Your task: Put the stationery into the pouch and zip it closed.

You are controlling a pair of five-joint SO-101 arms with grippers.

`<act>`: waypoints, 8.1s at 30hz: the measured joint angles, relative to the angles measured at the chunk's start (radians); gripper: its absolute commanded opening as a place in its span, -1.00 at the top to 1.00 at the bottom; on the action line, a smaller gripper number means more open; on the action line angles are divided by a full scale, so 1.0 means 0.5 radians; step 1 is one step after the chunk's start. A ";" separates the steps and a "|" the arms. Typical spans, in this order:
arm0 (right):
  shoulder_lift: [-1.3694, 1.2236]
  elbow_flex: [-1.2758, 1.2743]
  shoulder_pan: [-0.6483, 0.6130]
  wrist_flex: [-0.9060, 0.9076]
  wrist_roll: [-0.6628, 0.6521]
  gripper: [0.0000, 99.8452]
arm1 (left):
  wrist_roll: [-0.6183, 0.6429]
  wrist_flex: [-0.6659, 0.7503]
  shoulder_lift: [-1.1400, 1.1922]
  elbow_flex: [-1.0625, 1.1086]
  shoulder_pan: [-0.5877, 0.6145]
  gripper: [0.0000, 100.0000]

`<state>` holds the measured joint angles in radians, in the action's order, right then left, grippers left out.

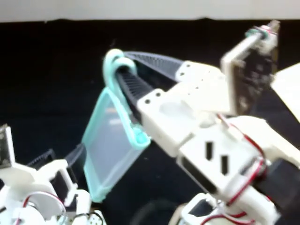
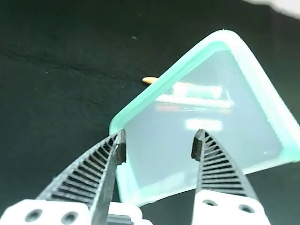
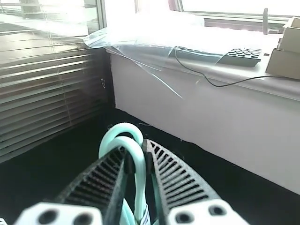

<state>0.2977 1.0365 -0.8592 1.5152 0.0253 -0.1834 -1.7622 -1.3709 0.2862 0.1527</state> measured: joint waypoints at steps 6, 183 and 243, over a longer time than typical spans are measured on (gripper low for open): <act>-0.236 0.009 -0.117 -0.184 0.061 0.99 | 0.178 0.000 -0.028 0.009 0.000 0.52; -0.810 -1.203 0.390 0.470 -0.123 0.38 | -1.019 0.153 -0.040 0.328 0.003 0.99; -0.580 -2.835 0.546 -1.178 -1.270 0.38 | -0.976 0.043 0.681 0.025 0.000 0.99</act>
<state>0.0077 -0.3813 -0.5861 0.9260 -0.6099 -0.6713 -1.7407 -1.0303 0.2984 0.1527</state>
